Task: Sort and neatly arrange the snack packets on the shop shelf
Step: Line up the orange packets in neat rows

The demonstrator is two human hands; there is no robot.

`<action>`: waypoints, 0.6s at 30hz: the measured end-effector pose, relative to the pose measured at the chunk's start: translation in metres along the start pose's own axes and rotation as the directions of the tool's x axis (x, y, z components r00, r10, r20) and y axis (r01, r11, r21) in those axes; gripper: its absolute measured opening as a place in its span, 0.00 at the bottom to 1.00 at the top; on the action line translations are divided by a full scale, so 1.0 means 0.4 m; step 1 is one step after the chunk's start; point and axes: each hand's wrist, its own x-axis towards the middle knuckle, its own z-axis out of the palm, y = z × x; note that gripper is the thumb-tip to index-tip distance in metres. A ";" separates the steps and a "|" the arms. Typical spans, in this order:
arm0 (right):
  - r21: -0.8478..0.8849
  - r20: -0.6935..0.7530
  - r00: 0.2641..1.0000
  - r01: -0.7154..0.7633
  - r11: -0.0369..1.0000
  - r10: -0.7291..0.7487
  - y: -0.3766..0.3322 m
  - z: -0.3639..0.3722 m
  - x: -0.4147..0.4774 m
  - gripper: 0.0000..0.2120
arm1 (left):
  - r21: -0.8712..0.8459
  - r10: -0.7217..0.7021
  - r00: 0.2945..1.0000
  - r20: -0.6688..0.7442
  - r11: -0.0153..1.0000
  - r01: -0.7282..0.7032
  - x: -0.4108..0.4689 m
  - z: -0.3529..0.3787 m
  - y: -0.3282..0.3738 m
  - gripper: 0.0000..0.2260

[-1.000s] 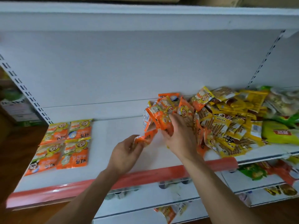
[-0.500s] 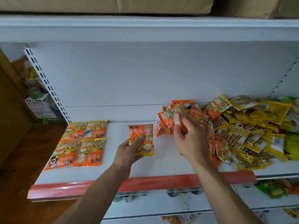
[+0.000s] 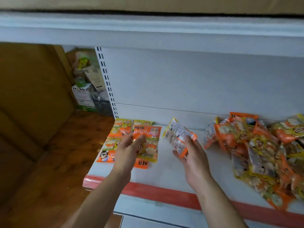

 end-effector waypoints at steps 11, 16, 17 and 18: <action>-0.596 0.256 0.829 0.540 0.594 -0.497 0.073 0.276 0.059 0.11 | 0.148 0.027 0.955 -0.296 0.989 0.018 0.285 -0.210 0.046 0.11; -0.864 0.447 0.844 0.493 0.099 -0.297 0.138 0.307 0.106 0.21 | 0.283 -0.083 0.968 -0.239 0.947 0.151 0.369 -0.223 0.009 0.15; -0.880 0.452 0.867 0.472 0.054 -0.208 0.155 0.300 0.108 0.24 | 0.311 -0.109 0.972 -0.209 0.935 0.171 0.376 -0.227 -0.001 0.18; -0.887 0.453 0.879 0.461 0.027 -0.149 0.167 0.294 0.107 0.26 | 0.339 -0.124 0.975 -0.184 0.923 0.182 0.382 -0.233 -0.010 0.21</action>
